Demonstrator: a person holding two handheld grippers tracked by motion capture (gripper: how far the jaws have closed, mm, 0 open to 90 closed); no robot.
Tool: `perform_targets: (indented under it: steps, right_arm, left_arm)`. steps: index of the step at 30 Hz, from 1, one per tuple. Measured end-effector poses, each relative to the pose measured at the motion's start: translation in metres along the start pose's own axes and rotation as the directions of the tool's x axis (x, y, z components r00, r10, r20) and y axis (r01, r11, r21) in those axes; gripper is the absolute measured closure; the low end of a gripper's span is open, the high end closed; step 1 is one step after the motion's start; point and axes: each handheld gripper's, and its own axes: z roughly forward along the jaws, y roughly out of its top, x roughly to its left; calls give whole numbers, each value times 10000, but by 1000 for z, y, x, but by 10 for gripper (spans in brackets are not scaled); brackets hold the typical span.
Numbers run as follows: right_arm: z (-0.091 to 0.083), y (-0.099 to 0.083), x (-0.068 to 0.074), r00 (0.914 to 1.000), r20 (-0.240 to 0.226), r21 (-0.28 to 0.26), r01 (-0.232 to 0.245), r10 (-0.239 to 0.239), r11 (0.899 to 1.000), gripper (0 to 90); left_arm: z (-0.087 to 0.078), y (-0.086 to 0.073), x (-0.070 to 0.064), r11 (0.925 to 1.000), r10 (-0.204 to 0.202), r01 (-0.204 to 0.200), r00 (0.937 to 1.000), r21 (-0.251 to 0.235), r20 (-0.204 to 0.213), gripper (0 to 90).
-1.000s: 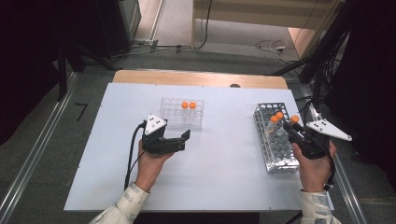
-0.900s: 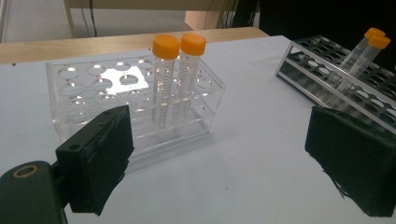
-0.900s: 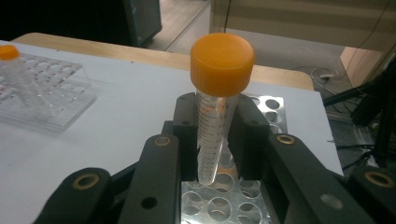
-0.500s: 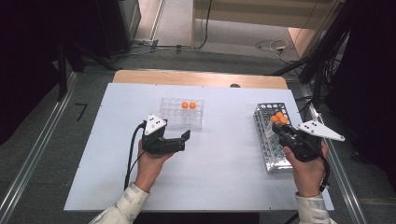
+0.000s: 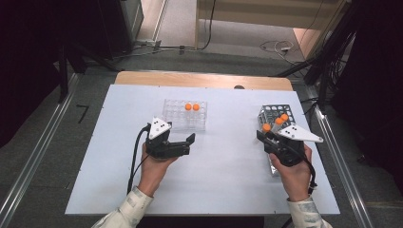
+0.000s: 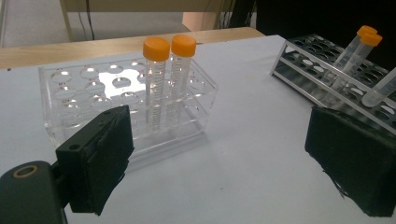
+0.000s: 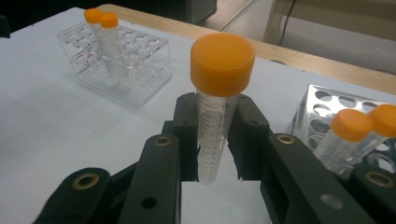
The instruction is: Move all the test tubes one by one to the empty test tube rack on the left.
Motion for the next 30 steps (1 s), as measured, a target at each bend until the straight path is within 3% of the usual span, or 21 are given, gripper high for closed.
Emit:
perform_targets:
  steps: [16,24,30]
  right_arm:
    - [31,-3,36,9942,-927,530,592,-541,9968,719]
    - [49,-3,56,9869,-1390,840,938,-815,9920,719]
    - [62,1,74,9750,-1855,870,1403,-1223,9863,719]
  left_arm:
    - [-2,2,-9,9999,135,-133,9995,-53,288,81]
    - [-3,3,-15,9997,246,-241,9985,-91,499,86]
    - [-5,4,-23,9991,402,-392,9971,-165,642,89]
